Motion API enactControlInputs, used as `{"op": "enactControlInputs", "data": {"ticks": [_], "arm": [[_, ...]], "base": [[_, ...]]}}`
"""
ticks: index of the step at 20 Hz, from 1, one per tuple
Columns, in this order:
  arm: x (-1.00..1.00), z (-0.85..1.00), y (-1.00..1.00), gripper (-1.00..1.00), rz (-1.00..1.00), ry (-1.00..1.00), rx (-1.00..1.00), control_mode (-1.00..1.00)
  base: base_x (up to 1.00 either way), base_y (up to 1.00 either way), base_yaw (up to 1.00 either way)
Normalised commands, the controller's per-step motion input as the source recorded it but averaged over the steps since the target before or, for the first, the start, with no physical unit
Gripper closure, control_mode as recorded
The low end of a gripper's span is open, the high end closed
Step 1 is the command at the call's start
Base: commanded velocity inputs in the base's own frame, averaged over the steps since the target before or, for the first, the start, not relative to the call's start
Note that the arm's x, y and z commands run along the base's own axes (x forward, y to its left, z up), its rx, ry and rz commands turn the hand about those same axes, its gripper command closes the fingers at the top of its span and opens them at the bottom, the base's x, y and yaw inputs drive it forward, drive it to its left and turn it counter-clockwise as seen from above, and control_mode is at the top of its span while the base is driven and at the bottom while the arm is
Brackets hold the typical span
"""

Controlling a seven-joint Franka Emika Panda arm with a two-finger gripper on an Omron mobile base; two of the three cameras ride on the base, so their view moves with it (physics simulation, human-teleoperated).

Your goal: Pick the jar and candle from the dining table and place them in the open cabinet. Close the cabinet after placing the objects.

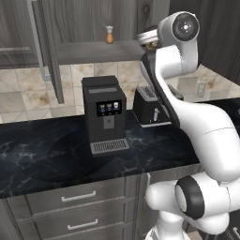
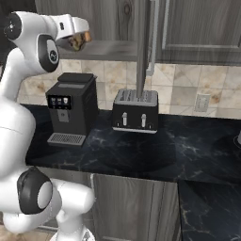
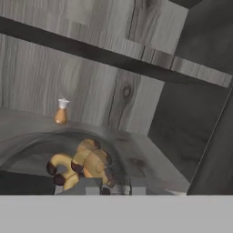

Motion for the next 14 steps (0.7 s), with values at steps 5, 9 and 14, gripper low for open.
{"op": "enactControlInputs", "data": {"ticks": [5,9,14], "arm": [[0.77,-0.04,0.01,1.0,0.0,0.13,-0.01,-1.0],[0.86,0.03,0.06,1.0,-0.11,0.42,0.01,-1.0],[0.8,0.08,0.11,1.0,-0.19,0.46,0.06,-1.0]], "base": [[0.0,0.0,0.0],[0.0,0.0,0.0],[0.0,0.0,0.0]]}}
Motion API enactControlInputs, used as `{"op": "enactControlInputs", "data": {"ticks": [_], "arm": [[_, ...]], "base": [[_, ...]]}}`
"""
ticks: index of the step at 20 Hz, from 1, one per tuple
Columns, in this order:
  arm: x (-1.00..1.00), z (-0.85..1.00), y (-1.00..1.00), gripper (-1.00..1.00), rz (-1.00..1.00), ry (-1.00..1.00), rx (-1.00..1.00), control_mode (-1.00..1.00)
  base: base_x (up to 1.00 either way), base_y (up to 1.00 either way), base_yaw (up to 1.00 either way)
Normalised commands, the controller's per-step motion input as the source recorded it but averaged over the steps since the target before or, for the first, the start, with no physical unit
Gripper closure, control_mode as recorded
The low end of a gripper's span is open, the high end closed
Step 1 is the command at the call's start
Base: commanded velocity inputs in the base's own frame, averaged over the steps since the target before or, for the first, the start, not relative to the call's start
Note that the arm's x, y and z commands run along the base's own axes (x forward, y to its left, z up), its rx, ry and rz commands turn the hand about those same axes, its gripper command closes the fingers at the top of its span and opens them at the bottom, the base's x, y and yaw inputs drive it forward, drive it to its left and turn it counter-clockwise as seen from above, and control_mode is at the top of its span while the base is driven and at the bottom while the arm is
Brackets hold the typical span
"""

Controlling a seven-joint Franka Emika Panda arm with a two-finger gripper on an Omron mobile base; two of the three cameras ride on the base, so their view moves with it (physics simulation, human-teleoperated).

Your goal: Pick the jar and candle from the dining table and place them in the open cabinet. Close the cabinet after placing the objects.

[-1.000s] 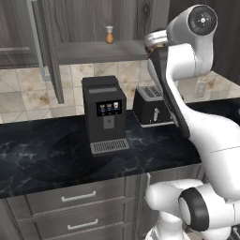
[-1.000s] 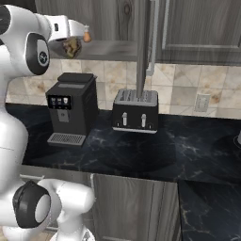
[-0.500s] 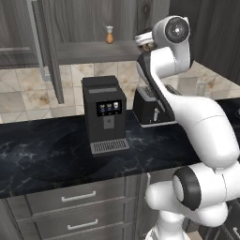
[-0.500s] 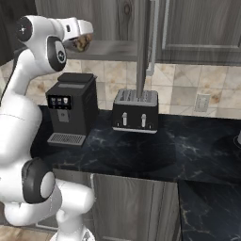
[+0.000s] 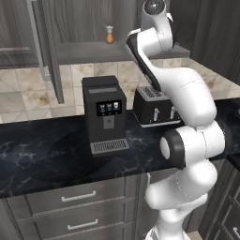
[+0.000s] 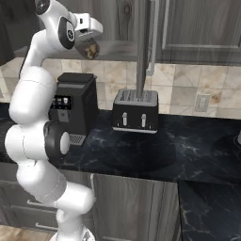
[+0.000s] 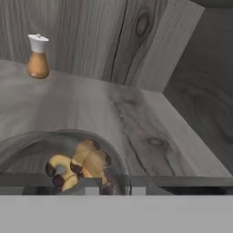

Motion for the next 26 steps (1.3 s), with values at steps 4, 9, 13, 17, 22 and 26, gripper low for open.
{"op": "enactControlInputs", "data": {"ticks": [4,9,13,17,22,26], "arm": [[0.71,0.0,0.02,1.0,-0.1,0.22,0.03,-1.0],[0.38,-0.3,0.06,1.0,0.0,-0.11,-0.05,-1.0],[0.11,-0.61,0.15,1.0,-0.01,-0.28,-0.1,-1.0],[0.1,-0.23,0.35,-1.0,0.0,-0.1,0.0,-1.0],[0.31,-0.16,0.08,-1.0,0.0,-0.02,0.0,-1.0],[0.71,-0.35,-0.12,-1.0,0.0,-0.14,0.01,-1.0]], "base": [[0.0,0.0,0.0],[0.0,0.0,0.0],[0.0,0.0,0.0],[0.0,0.0,0.0],[0.0,0.0,0.0],[0.0,0.0,0.0]]}}
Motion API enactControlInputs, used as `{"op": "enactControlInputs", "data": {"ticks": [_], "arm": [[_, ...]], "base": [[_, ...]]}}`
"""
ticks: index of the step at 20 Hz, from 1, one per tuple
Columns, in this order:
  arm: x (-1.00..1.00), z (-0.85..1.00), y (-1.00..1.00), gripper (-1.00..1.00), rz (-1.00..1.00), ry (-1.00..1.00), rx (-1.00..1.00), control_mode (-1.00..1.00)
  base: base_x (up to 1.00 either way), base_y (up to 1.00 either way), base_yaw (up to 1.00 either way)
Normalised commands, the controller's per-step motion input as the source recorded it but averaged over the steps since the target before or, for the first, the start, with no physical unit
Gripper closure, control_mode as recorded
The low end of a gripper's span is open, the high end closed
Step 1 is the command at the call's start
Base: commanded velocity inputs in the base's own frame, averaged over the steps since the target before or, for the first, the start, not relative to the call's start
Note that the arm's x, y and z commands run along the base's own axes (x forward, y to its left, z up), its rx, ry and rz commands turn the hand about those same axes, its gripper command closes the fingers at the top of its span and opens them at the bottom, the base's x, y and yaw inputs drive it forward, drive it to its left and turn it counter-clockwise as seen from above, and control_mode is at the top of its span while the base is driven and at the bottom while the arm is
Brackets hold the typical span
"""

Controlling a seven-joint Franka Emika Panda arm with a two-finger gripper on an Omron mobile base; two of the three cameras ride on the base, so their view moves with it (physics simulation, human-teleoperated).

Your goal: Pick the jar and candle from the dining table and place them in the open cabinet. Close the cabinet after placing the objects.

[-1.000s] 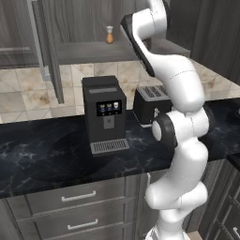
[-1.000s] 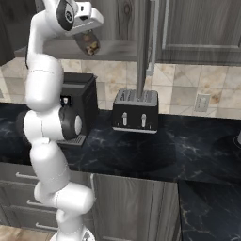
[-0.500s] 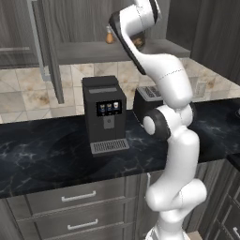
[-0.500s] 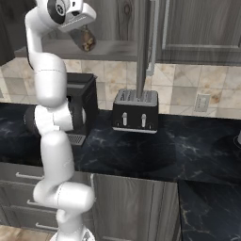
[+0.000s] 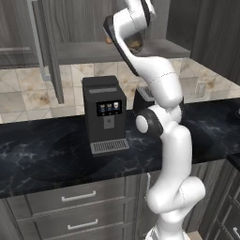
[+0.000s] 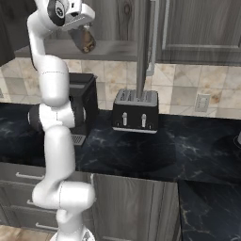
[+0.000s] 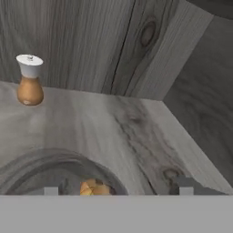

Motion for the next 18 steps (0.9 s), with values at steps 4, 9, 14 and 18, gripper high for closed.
{"op": "enactControlInputs", "data": {"ticks": [4,9,14,18], "arm": [[0.78,-0.17,-0.42,-1.0,0.0,-0.1,0.03,-1.0],[0.32,0.03,-0.28,-1.0,0.0,-0.34,0.02,-1.0],[0.03,0.1,-0.19,-1.0,-0.01,-0.34,0.07,-1.0],[-0.74,0.0,0.01,-1.0,-0.11,-0.25,0.0,-1.0]], "base": [[0.0,0.0,0.0],[0.0,0.0,0.0],[0.0,0.0,0.0],[0.0,0.0,0.0]]}}
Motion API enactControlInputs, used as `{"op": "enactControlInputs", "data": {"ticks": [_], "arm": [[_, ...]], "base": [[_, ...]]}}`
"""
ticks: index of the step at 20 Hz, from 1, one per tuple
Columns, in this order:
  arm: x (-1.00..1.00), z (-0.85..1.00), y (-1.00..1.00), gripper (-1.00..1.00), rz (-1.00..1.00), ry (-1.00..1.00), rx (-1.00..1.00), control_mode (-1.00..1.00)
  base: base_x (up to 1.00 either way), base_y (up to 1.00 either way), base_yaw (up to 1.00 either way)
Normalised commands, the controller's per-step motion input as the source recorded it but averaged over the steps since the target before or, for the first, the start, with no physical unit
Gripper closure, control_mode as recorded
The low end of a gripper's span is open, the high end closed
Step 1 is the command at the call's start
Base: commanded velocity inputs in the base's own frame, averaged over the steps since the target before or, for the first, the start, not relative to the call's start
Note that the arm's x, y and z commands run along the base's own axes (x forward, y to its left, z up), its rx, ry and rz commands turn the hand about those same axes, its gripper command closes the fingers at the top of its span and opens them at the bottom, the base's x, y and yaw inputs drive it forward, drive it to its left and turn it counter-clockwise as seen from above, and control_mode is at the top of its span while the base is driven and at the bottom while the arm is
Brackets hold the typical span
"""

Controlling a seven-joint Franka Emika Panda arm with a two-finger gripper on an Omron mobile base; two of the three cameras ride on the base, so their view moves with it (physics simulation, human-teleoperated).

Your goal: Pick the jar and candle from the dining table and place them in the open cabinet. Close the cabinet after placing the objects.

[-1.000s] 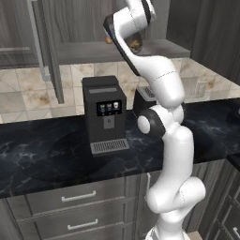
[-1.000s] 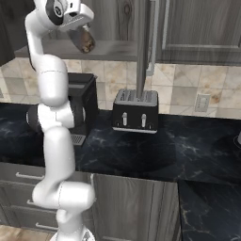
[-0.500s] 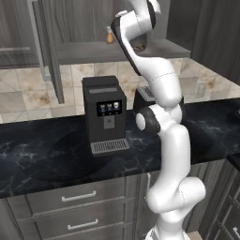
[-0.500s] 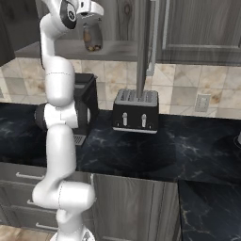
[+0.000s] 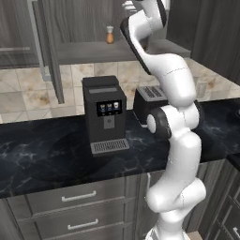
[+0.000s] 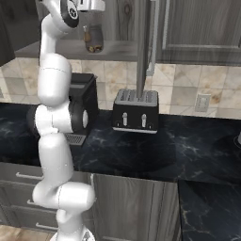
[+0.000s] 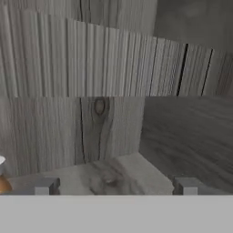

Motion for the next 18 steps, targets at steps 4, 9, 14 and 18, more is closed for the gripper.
{"op": "enactControlInputs", "data": {"ticks": [4,9,14,18], "arm": [[-1.0,0.0,0.13,-1.0,-0.07,-0.21,0.0,-1.0],[-1.0,-0.09,0.29,-1.0,0.0,-0.07,0.0,-1.0],[-1.0,0.0,-0.05,-1.0,0.0,-0.03,0.0,-1.0],[-1.0,0.0,-0.34,-1.0,0.0,-0.14,0.02,-1.0]], "base": [[0.0,0.0,0.0],[0.0,0.0,0.0],[0.0,0.0,0.0],[0.0,0.0,0.0]]}}
